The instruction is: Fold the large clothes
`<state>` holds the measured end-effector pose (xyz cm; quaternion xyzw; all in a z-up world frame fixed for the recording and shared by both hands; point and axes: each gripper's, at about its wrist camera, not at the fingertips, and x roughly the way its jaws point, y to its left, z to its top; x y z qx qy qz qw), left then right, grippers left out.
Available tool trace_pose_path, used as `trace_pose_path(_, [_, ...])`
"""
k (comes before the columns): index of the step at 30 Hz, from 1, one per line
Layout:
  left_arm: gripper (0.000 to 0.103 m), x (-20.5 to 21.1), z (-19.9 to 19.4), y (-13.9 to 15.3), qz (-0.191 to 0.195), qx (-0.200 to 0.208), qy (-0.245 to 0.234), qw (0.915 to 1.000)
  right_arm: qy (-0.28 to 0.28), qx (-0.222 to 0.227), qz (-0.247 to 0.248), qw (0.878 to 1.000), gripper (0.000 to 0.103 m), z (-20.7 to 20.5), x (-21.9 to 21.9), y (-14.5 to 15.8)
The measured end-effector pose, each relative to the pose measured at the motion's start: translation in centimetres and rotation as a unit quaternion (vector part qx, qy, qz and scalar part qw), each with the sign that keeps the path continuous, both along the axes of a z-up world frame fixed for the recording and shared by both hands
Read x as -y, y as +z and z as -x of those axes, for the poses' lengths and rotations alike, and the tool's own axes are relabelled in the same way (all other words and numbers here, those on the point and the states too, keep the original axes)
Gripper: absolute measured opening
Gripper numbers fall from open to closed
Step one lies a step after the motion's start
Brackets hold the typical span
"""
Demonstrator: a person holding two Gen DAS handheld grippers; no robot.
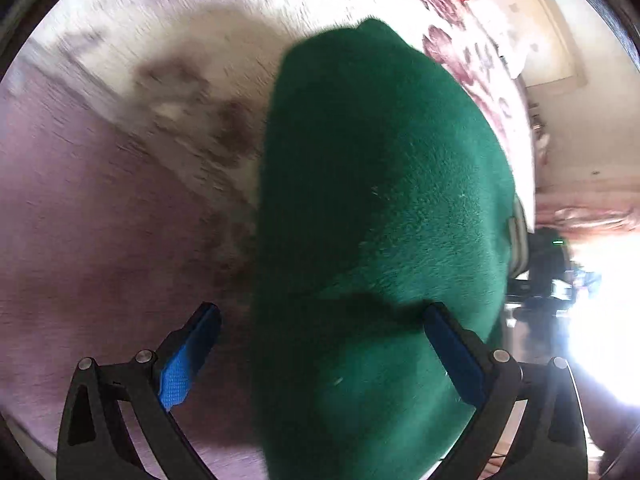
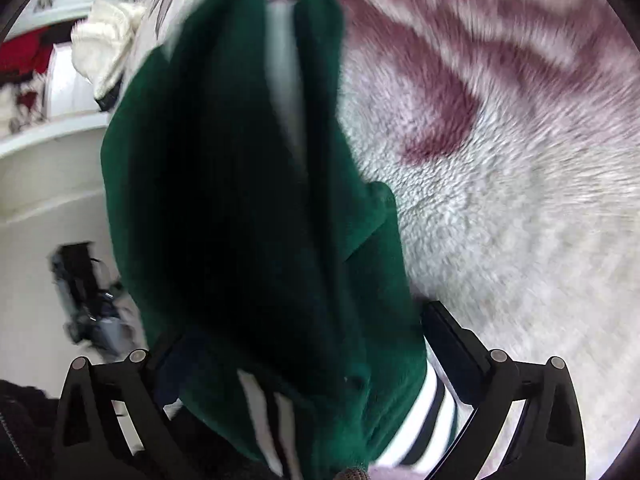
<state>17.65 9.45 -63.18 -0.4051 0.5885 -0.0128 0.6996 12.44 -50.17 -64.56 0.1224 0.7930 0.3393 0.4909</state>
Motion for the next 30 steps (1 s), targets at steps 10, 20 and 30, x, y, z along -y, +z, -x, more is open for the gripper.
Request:
trace_pose_path(10, [0.102, 0.2, -1.7, -0.1, 0.029, 0.031, 0.004, 0.9991, 0.007, -0.041, -0.104, 0.994, 0.103, -1.6, -2.9, -2.2])
trace_pose_path(20, [0.065, -1.4, -0.9, 5.4, -0.031, 0.055, 0.007, 0.9980, -0.131, -0.079, -0.176, 0.972, 0.056, 0.7, -3.9, 0.2])
trace_pose_path(30, [0.077, -4.8, -4.5, 1.5, 0.034, 0.026, -0.063, 0.9971, -0.215, -0.095, -0.134, 0.963, 0.084, 5.0, -4.6, -4.1])
